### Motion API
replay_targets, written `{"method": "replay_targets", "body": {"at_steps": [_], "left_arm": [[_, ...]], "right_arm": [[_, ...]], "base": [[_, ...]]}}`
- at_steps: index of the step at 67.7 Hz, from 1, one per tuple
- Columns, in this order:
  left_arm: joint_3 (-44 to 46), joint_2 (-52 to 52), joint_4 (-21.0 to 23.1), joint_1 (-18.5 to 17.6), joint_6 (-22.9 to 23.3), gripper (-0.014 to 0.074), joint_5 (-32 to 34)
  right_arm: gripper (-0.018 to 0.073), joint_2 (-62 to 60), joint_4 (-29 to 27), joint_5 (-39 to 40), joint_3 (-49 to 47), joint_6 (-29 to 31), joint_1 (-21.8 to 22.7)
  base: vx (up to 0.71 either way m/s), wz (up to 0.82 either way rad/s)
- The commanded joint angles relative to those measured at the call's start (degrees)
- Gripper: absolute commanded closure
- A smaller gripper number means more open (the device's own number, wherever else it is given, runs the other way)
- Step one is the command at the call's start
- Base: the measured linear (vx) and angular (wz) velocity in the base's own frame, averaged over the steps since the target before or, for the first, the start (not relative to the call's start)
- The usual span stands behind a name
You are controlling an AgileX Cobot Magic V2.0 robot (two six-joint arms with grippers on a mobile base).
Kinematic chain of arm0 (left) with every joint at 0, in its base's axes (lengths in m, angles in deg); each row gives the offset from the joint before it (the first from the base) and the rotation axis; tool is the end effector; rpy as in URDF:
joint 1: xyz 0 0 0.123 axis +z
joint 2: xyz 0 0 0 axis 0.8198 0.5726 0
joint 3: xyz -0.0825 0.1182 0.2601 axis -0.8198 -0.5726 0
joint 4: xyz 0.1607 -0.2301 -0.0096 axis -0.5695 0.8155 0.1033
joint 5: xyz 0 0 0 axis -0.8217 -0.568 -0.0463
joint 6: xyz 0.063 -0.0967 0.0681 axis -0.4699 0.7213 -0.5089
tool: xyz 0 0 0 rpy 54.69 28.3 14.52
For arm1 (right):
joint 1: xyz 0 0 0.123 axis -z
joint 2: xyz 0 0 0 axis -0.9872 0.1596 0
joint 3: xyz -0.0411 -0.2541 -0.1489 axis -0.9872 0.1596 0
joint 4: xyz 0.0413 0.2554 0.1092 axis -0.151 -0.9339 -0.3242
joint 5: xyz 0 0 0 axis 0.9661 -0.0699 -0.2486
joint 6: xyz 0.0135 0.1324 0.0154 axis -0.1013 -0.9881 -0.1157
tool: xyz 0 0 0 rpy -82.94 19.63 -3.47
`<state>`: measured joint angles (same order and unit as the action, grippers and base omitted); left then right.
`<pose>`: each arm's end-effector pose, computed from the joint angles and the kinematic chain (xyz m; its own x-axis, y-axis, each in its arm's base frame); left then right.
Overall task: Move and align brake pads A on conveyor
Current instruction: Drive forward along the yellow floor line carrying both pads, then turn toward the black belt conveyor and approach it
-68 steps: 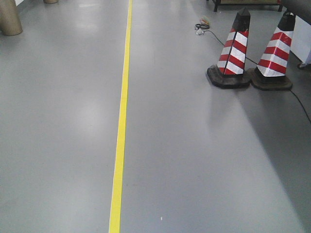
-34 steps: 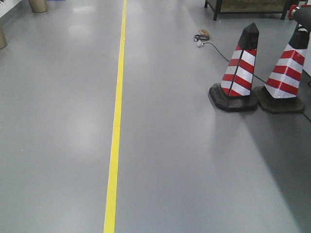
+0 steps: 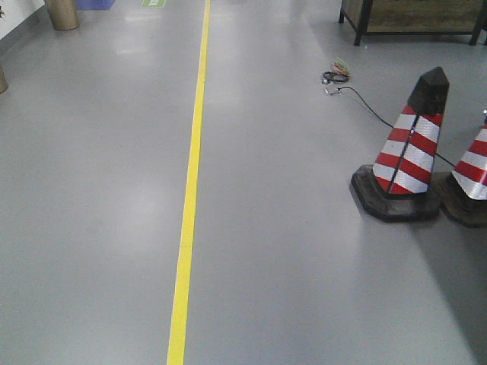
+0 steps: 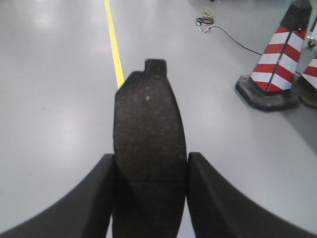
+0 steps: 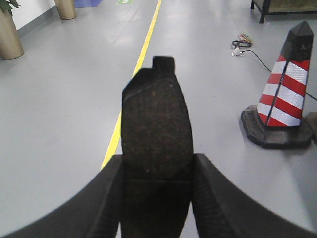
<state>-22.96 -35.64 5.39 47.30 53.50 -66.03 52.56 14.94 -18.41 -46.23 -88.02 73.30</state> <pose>0.1292 -0.0208 0.2509 -0.3883 0.0112 -0.9215 0.1406 0.9889 -0.0472 0.1204 0.0163 0.2742 -0.3225 0.0199 -0.9464 -0.1135 0.9918 0.0595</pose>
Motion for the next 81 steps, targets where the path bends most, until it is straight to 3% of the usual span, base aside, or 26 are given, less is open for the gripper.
{"method": "replay_targets", "body": {"at_steps": [1, 81], "left_arm": [[1.6, 0.4, 0.4, -0.1, 0.0, 0.0603, 5.2], [1.6, 0.4, 0.4, -0.1, 0.0, 0.0603, 5.2]], "right_arm": [[0.0566, 0.5, 0.3, 5.9, -1.6, 0.5, 0.1], [0.0566, 0.5, 0.3, 5.9, -1.6, 0.5, 0.0]], "base": [[0.63, 0.03], [0.55, -0.03]]}}
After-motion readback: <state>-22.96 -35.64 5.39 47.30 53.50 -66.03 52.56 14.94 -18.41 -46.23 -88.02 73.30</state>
